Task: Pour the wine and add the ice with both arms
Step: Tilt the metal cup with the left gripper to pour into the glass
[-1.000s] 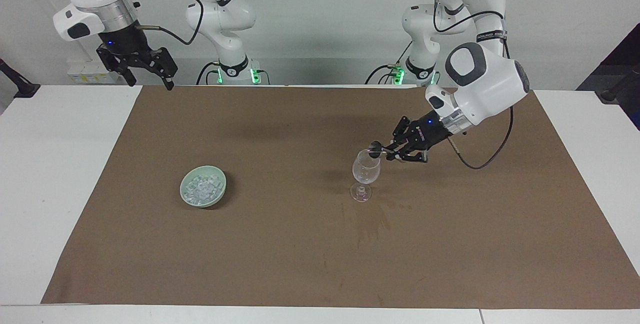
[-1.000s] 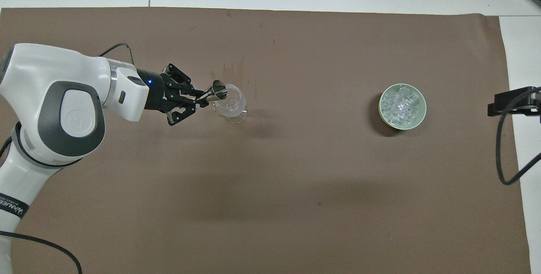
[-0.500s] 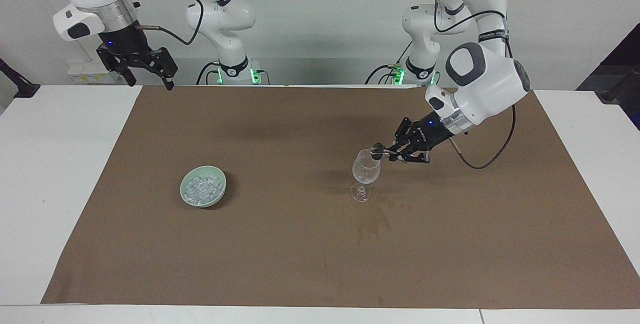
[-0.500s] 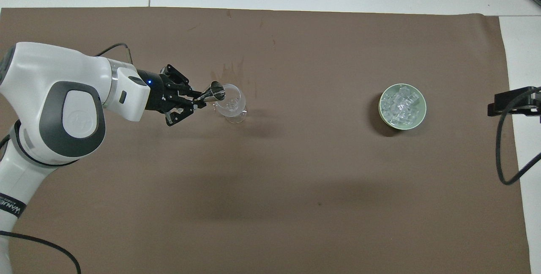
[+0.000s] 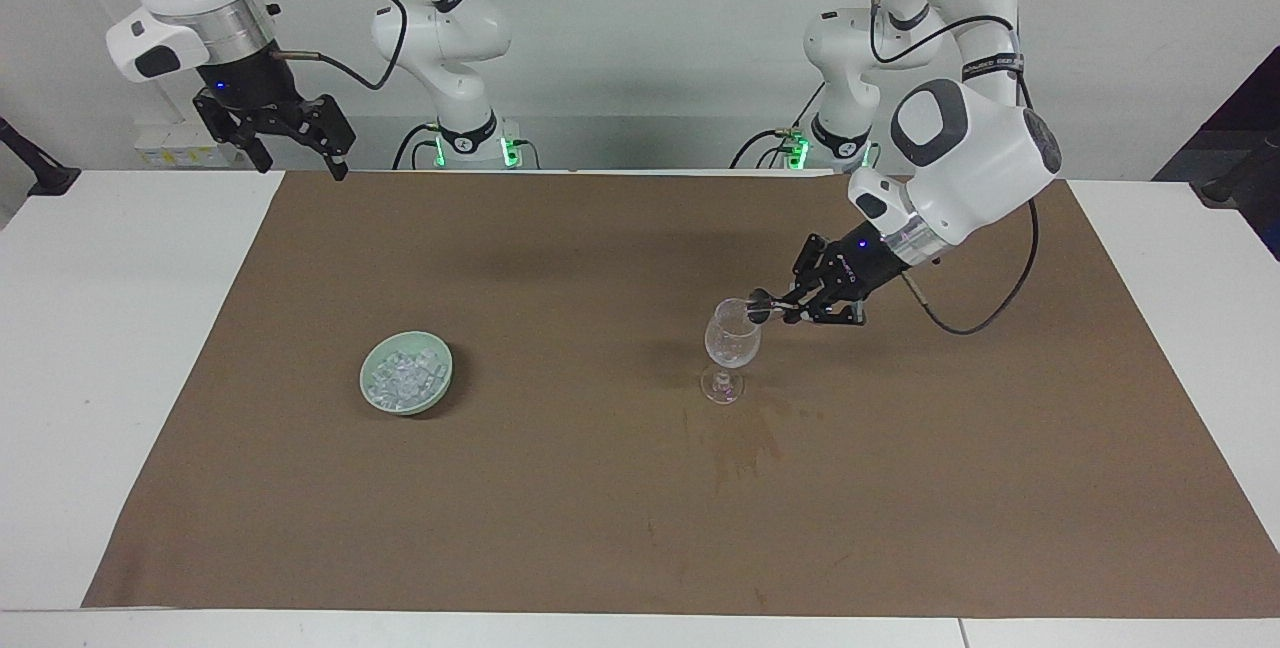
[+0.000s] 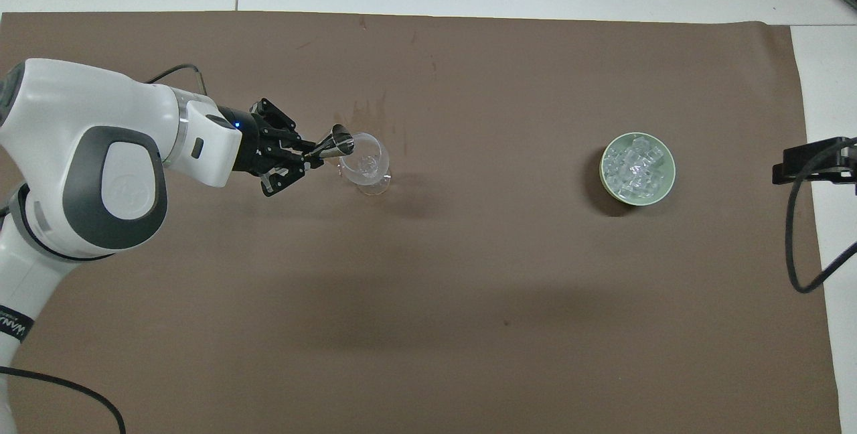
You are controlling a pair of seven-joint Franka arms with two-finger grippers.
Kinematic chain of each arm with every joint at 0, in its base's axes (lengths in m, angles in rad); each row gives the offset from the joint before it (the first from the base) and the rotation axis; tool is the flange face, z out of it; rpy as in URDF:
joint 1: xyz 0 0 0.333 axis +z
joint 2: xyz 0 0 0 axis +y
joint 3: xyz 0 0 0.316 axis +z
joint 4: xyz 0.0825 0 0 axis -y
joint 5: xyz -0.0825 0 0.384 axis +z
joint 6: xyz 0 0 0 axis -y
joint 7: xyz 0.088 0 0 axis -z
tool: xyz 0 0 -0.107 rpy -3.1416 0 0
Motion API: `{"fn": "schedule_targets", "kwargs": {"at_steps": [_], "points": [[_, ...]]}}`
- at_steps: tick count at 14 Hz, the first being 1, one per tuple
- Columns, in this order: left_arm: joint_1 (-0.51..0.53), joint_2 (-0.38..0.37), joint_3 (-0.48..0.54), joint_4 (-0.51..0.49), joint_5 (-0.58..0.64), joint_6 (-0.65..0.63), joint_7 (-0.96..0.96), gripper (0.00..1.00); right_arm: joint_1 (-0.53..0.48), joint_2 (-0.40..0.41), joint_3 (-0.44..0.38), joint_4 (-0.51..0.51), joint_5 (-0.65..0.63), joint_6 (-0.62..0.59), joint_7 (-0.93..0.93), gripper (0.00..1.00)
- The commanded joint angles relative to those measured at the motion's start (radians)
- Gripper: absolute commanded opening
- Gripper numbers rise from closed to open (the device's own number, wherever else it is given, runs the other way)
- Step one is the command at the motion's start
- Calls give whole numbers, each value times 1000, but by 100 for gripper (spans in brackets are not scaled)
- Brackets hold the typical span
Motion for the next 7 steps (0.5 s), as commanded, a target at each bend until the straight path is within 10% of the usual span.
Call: {"fn": "schedule_targets", "kwargs": {"at_steps": [1,7], "points": [[-29,-10,19,5,34,1,-45,0,-11,-12,5,-12,23,10,-3,100],[-37,-4,17,37,106,-8,-103,0,-11,-12,5,-12,23,10,-3,100]]}}
